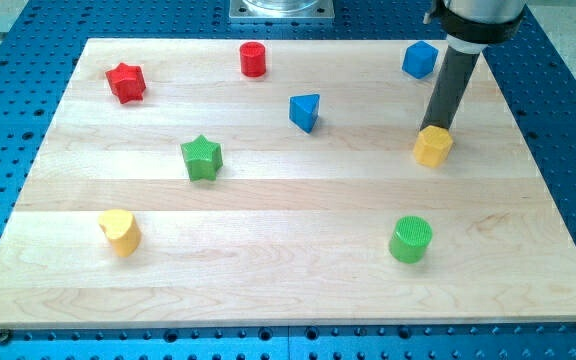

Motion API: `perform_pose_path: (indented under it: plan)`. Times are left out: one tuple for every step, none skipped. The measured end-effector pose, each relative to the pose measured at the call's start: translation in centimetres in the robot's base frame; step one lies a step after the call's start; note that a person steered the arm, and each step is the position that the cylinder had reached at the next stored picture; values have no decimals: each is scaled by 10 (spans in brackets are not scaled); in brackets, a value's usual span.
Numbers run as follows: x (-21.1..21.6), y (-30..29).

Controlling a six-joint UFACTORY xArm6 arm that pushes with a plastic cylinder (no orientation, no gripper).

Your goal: Place the triangle to the left of the cube

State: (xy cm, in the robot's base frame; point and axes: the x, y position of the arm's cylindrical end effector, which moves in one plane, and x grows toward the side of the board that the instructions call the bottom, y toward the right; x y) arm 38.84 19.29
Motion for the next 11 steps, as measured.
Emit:
perform_pose_path:
  plan:
    - [0, 13]
    - [2, 41]
    - [21, 47]
    - [62, 41]
    - [84, -33]
    - [42, -153]
    - [16, -210]
    - [-40, -184]
    - [-47, -98]
    - [-35, -130]
    - [0, -90]
